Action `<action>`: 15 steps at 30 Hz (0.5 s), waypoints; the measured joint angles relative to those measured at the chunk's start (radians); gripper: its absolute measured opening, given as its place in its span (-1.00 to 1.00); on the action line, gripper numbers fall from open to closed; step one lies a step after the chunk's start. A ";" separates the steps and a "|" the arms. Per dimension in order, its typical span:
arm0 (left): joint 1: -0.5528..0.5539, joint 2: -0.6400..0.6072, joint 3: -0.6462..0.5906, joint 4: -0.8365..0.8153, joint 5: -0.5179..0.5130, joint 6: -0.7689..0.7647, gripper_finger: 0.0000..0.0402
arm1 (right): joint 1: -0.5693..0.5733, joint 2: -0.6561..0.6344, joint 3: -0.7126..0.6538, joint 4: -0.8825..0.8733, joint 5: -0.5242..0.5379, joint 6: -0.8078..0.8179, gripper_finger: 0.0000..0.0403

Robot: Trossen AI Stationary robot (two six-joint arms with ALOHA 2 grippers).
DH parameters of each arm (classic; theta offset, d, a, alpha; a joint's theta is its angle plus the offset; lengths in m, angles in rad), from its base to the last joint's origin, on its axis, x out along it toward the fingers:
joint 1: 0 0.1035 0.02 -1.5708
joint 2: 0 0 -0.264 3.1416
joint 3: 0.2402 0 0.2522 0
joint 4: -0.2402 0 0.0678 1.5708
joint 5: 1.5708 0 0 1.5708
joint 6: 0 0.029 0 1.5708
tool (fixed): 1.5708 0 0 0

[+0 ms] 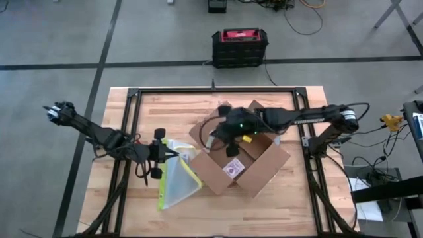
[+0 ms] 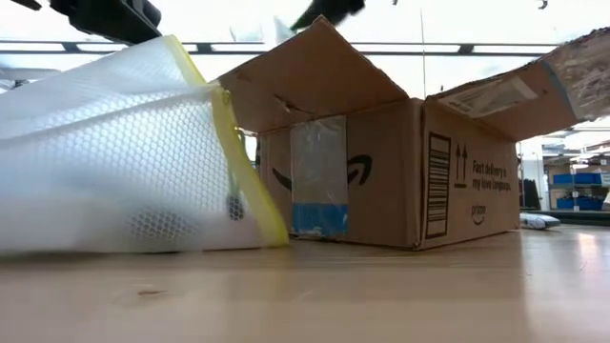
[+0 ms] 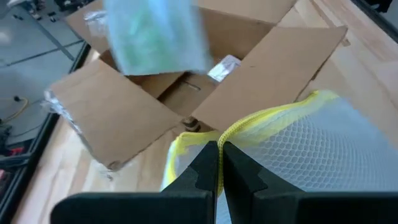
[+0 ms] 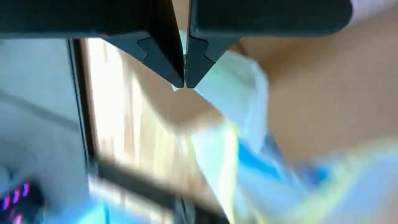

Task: Unpack boxes
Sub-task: Put the green earphones into the transparent zip lock bag

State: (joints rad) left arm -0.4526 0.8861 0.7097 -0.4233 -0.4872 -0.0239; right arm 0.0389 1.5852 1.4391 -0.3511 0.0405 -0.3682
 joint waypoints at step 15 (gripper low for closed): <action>0.000 -0.117 0.000 -0.050 0.122 -0.013 -1.00 | 0.095 0.363 0.059 0.340 -0.018 0.071 -1.00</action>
State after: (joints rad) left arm -0.4526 0.7688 0.7097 -0.4731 -0.3648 -0.0369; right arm 0.1342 1.9485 1.4984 -0.0116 0.0224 -0.2977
